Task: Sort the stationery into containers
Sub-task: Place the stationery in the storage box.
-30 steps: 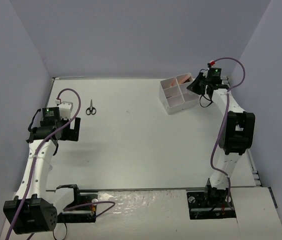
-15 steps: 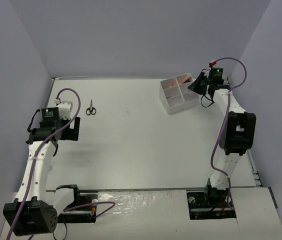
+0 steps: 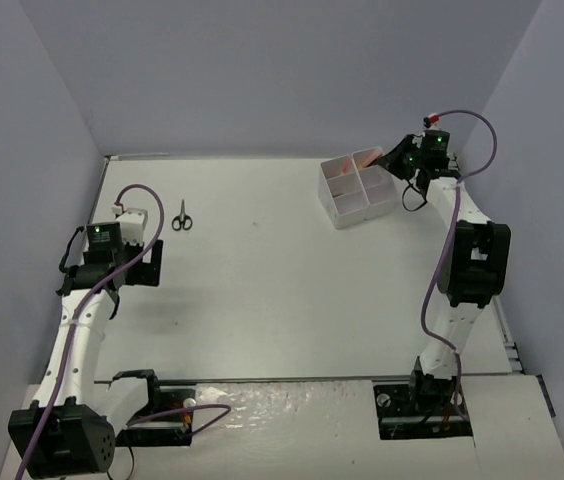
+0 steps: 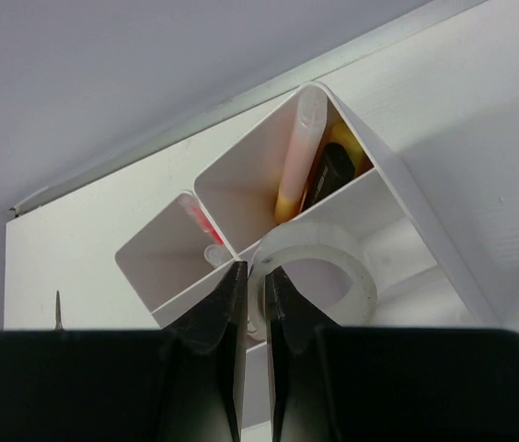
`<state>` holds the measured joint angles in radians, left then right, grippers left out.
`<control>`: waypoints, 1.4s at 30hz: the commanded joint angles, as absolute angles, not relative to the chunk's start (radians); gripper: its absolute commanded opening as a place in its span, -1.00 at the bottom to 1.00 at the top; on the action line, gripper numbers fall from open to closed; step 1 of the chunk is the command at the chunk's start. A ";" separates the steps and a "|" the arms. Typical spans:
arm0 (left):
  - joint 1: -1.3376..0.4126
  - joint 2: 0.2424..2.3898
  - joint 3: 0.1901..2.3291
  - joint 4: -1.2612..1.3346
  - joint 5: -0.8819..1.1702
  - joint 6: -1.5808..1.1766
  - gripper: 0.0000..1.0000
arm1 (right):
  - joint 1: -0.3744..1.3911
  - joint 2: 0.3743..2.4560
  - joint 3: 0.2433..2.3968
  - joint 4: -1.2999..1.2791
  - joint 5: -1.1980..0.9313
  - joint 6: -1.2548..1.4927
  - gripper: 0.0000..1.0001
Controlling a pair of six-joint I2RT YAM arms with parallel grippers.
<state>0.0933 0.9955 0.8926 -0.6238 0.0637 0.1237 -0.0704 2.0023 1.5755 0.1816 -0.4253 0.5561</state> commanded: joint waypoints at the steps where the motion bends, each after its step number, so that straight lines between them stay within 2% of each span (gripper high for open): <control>1: 0.100 0.960 0.908 -0.540 0.080 0.104 0.94 | -0.060 2.029 1.652 0.313 -0.417 0.598 -1.00; 20: 0.100 0.955 0.897 -0.523 0.089 0.109 0.94 | -0.007 2.098 1.440 0.729 -0.484 0.659 -1.00; 42: 0.099 0.958 0.893 -0.514 0.095 0.108 0.94 | -0.064 2.042 1.295 0.835 -0.456 0.673 -1.00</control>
